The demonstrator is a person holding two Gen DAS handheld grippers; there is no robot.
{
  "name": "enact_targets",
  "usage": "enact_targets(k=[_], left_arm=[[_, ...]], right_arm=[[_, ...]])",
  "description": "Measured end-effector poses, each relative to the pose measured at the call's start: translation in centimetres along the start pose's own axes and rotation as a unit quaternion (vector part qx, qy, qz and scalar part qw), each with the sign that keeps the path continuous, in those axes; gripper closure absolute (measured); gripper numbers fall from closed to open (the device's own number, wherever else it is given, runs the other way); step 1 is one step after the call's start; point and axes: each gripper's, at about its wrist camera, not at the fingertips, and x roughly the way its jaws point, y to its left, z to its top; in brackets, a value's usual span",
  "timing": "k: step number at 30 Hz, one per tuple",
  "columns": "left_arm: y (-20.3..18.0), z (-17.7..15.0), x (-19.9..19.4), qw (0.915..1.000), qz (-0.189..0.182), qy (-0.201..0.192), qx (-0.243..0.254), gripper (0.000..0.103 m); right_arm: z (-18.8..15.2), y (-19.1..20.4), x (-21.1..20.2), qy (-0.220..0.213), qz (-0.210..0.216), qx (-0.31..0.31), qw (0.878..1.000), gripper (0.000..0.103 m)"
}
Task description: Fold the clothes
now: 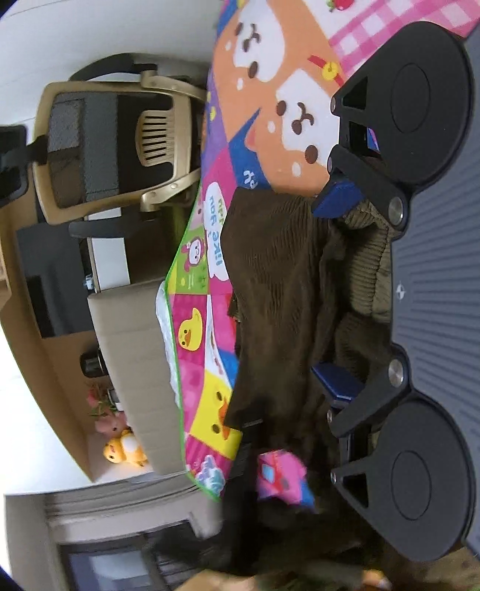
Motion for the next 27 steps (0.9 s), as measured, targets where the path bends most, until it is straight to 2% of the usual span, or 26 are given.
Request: enact_targets(k=[2, 3, 5, 8, 9, 13, 14, 16, 17, 18, 19, 20, 22, 23, 26, 27], left_arm=[[-0.7, 0.7, -2.3, 0.9972, 0.0, -0.062, 0.042, 0.086], [-0.6, 0.4, -2.2, 0.9966, 0.005, -0.063, 0.052, 0.085], [-0.3, -0.5, -1.7, 0.9956, 0.017, -0.059, 0.07, 0.083], [1.8, -3.5, 1.0, 0.9972, 0.042, -0.006, 0.062, 0.075], [2.3, -4.2, 1.4, 0.997, 0.051, 0.006, 0.057, 0.071], [4.3, -4.0, 0.2, 0.9967, 0.066, 0.002, 0.046, 0.034], [4.4, -3.5, -0.4, 0.9967, 0.068, -0.007, 0.045, 0.032], [4.5, -2.3, -1.8, 0.9963, 0.07, -0.025, 0.044, 0.035], [4.3, -1.6, -2.4, 0.9966, 0.062, -0.036, 0.041, 0.036], [3.9, -1.0, -3.0, 0.9976, 0.039, -0.044, 0.037, 0.039], [3.3, -0.4, -3.3, 0.9985, 0.002, -0.044, 0.032, 0.042], [2.8, -0.1, -3.4, 0.9983, -0.032, -0.039, 0.028, 0.044], [1.6, -0.4, -2.6, 0.9951, -0.093, -0.01, 0.03, 0.046], [1.2, -0.8, -1.8, 0.9938, -0.106, 0.005, 0.033, 0.046], [1.7, -2.7, 1.6, 0.9946, -0.078, 0.065, 0.02, 0.047], [2.4, -3.3, 2.7, 0.9941, -0.066, 0.086, 0.006, 0.058]], right_arm=[[0.1, 0.6, 0.1, -0.003, 0.008, -0.016, 1.0, 0.015], [0.2, 0.8, 0.1, -0.002, 0.009, -0.024, 1.0, 0.015], [0.7, 1.2, 0.2, -0.002, 0.006, -0.04, 0.999, 0.015], [2.3, 1.4, 0.5, -0.003, 0.002, -0.058, 0.998, 0.015], [2.9, 1.4, 0.5, -0.004, 0.002, -0.064, 0.998, 0.015], [5.5, 1.1, 1.1, -0.004, -0.006, -0.086, 0.996, 0.015], [6.1, 1.0, 1.5, -0.002, -0.007, -0.084, 0.996, 0.015], [6.9, 0.7, 2.8, 0.006, 0.001, -0.069, 0.998, 0.016], [7.1, 0.6, 3.6, 0.013, 0.007, -0.06, 0.998, 0.024], [7.1, 0.5, 4.7, 0.029, 0.016, -0.049, 0.998, 0.031], [7.1, 0.4, 5.8, 0.046, 0.025, -0.037, 0.998, 0.043], [7.0, 0.3, 6.8, 0.062, 0.033, -0.026, 0.997, 0.045], [6.1, 0.4, 8.8, 0.091, 0.023, -0.028, 0.995, 0.045], [5.6, 0.4, 9.4, 0.1, 0.015, -0.035, 0.994, 0.045], [4.8, 0.5, 9.6, 0.103, 0.009, -0.048, 0.994, 0.045], [4.8, 0.5, 9.3, 0.103, 0.01, -0.049, 0.993, 0.045]])
